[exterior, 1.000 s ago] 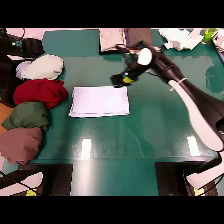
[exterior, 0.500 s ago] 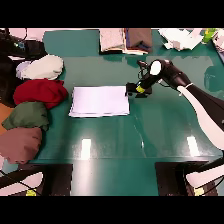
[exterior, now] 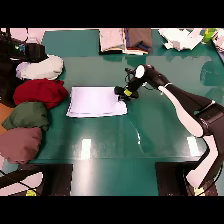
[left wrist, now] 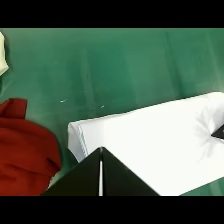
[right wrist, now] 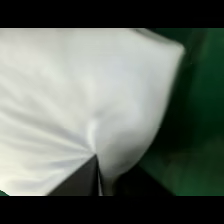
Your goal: Fold the shirts.
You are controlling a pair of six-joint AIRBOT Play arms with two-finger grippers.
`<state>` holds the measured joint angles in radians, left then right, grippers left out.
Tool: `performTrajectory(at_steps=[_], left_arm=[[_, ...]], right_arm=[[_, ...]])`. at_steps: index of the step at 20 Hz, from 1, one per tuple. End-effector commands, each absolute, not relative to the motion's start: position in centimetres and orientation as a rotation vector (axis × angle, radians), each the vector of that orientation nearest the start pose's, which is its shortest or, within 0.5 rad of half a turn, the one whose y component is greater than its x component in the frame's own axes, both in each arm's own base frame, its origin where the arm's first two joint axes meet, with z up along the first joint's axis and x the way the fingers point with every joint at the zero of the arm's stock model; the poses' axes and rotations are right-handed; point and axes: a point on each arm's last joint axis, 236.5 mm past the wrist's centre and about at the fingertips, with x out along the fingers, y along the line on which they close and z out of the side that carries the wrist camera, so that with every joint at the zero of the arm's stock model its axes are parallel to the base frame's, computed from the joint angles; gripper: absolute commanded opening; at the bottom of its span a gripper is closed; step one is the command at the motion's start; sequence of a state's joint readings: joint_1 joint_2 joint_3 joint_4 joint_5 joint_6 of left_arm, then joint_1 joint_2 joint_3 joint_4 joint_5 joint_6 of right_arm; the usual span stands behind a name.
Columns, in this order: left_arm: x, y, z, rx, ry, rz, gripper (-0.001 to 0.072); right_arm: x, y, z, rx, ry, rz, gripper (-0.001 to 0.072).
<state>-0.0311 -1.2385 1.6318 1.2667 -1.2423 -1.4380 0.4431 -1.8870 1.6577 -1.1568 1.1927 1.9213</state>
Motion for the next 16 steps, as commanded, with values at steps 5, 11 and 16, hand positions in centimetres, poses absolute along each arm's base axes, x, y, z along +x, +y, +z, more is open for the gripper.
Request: performTrajectory(at_steps=[5,11,16], left_arm=[[42.1,-13.2,21.3,-0.029,0.828,-0.431,0.0023],[39.9,-19.7,21.8,0.054,0.800,-0.585,0.0024],[39.7,-20.1,21.8,0.051,0.801,-0.594,0.0025]], right_arm=[[45.8,24.6,-1.6,0.166,1.352,0.268,0.0013],[45.9,5.0,6.8,0.187,1.247,-0.075,0.0013],[39.8,-12.8,8.7,0.364,1.155,-0.420,0.0013]])
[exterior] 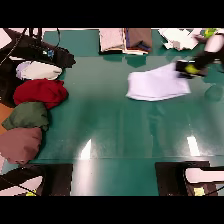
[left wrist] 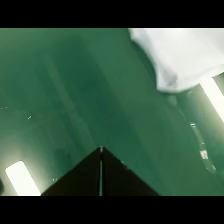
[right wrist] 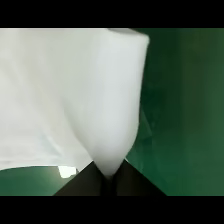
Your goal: Fold the shirts.
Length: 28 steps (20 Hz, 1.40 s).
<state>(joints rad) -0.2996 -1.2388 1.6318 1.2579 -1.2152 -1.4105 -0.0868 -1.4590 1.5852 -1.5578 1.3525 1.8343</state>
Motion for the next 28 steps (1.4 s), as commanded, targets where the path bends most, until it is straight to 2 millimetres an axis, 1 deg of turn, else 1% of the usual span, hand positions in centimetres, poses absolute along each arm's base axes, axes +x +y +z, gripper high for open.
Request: performTrajectory(at_steps=[1,2,4,5,6,7,8,9,11,12,14,17,18,19,20,21,22,23,24,25,26,28], left_arm=[[39.8,-20.2,21.8,0.046,0.800,-0.592,0.0024],[39.9,-20.2,21.9,0.042,0.794,-0.591,0.0024],[40.2,-20.3,22.3,0.015,0.780,-0.579,0.0024],[40.4,-20.4,22.5,0.010,0.771,-0.579,0.0025],[40.5,-20.4,22.6,0.005,0.764,-0.580,0.0024],[40.6,-20.4,22.7,0.003,0.759,-0.578,0.0024],[40.6,-20.4,22.7,0.003,0.760,-0.578,0.0024],[40.5,-20.4,22.7,0.003,0.761,-0.579,0.0024],[40.5,-20.4,22.7,0.004,0.761,-0.579,0.0024],[40.5,-20.4,22.7,0.004,0.761,-0.579,0.0025],[40.5,-20.4,22.7,0.004,0.762,-0.579,0.0025],[40.4,-20.4,22.5,0.007,0.772,-0.581,0.0025],[40.1,-20.4,22.3,0.013,0.783,-0.584,0.0025],[40.0,-20.3,22.1,0.016,0.793,-0.585,0.0025],[39.9,-20.3,22.0,0.017,0.798,-0.586,0.0025],[39.9,-20.3,22.0,0.017,0.797,-0.586,0.0025],[39.9,-20.3,22.1,0.017,0.795,-0.585,0.0025],[39.9,-20.3,22.1,0.016,0.795,-0.586,0.0025],[39.9,-20.3,22.1,0.016,0.795,-0.585,0.0026],[39.9,-20.3,22.1,0.016,0.795,-0.585,0.0026],[40.0,-20.3,22.1,0.016,0.791,-0.585,0.0026],[40.2,-20.3,22.2,0.017,0.784,-0.581,0.0026]], right_arm=[[38.2,-15.9,9.0,0.410,1.121,-0.491,0.0013],[36.2,-19.0,9.2,0.459,1.090,-0.570,0.0013],[31.8,-24.0,8.8,0.548,1.058,-0.710,0.0013],[29.6,-25.6,8.2,0.583,1.064,-0.762,0.0013],[27.4,-26.8,7.3,0.626,1.077,-0.813,0.0013],[25.7,-27.5,6.4,0.666,1.085,-0.850,0.0013],[23.9,-27.7,5.4,0.702,1.102,-0.882,0.0013],[22.6,-27.7,4.4,0.728,1.119,-0.903,0.0012],[20.8,-26.6,2.6,0.763,1.163,-0.916,0.0012],[20.3,-25.8,1.8,0.770,1.181,-0.910,0.0012],[20.1,-24.2,0.8,0.759,1.220,-0.884,0.0012],[20.2,-23.0,0.1,0.741,1.257,-0.860,0.0017],[20.1,-23.0,0.1,0.742,1.260,-0.859,0.0088],[20.1,-22.9,0.3,0.743,1.266,-0.859,0.0276],[20.1,-23.0,0.7,0.731,1.269,-0.850,0.0403],[20.3,-23.3,1.4,0.715,1.260,-0.842,0.0412],[20.8,-23.7,2.5,0.710,1.237,-0.843,0.0412],[21.7,-23.8,4.0,0.709,1.203,-0.830,0.0412],[23.0,-23.5,5.3,0.705,1.171,-0.794,0.0412],[24.7,-22.5,6.7,0.694,1.148,-0.732,0.0412],[26.3,-21.0,7.8,0.687,1.137,-0.668,0.0412],[29.9,-16.2,9.3,0.639,1.140,-0.492,0.0412]])
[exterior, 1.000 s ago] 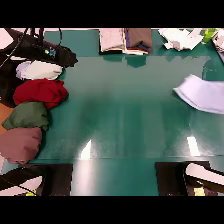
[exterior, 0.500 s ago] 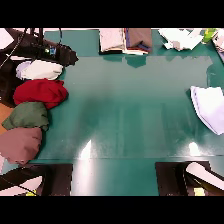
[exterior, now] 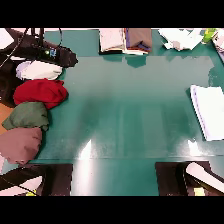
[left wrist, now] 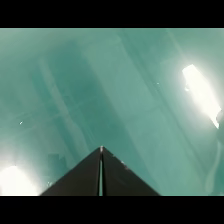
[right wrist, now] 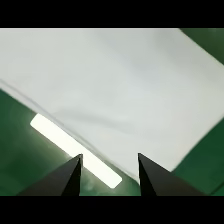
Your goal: Fold the shirts.
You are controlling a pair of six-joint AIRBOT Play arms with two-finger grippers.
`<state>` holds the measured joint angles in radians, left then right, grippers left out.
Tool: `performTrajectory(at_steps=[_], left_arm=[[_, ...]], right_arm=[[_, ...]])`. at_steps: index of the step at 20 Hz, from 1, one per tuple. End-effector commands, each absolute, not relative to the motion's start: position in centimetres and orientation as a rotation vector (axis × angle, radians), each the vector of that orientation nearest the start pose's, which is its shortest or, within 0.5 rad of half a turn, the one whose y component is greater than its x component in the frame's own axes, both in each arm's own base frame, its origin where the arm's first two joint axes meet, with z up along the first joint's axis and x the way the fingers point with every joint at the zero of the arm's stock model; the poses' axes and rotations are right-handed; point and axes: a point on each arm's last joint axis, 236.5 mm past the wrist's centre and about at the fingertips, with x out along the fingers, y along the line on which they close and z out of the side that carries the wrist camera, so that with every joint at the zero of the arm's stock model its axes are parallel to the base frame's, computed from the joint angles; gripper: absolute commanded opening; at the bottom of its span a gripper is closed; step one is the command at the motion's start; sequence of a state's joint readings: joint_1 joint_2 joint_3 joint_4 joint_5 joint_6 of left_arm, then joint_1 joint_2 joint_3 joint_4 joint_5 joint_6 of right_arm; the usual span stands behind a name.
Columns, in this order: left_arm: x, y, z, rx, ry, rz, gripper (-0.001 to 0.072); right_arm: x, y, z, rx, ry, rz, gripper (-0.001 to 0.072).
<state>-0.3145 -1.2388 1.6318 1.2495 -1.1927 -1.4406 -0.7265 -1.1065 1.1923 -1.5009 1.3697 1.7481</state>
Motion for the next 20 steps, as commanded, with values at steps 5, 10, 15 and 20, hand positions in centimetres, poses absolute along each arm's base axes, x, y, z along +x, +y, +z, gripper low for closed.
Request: performTrajectory(at_steps=[5,10,15,20], left_arm=[[40.2,-20.2,22.2,0.018,0.784,-0.580,0.0026],[40.1,-20.3,22.2,0.016,0.784,-0.582,0.0026],[40.1,-20.3,22.2,0.016,0.784,-0.582,0.0026],[40.1,-20.3,22.2,0.016,0.784,-0.581,0.0026]], right_arm=[[35.1,-1.9,9.4,0.376,1.202,-0.108,0.0409],[35.4,8.6,9.3,0.169,1.185,0.146,0.0248],[34.6,11.5,9.2,0.091,1.187,0.217,0.0015],[34.6,11.5,9.2,0.090,1.188,0.217,0.0015]])
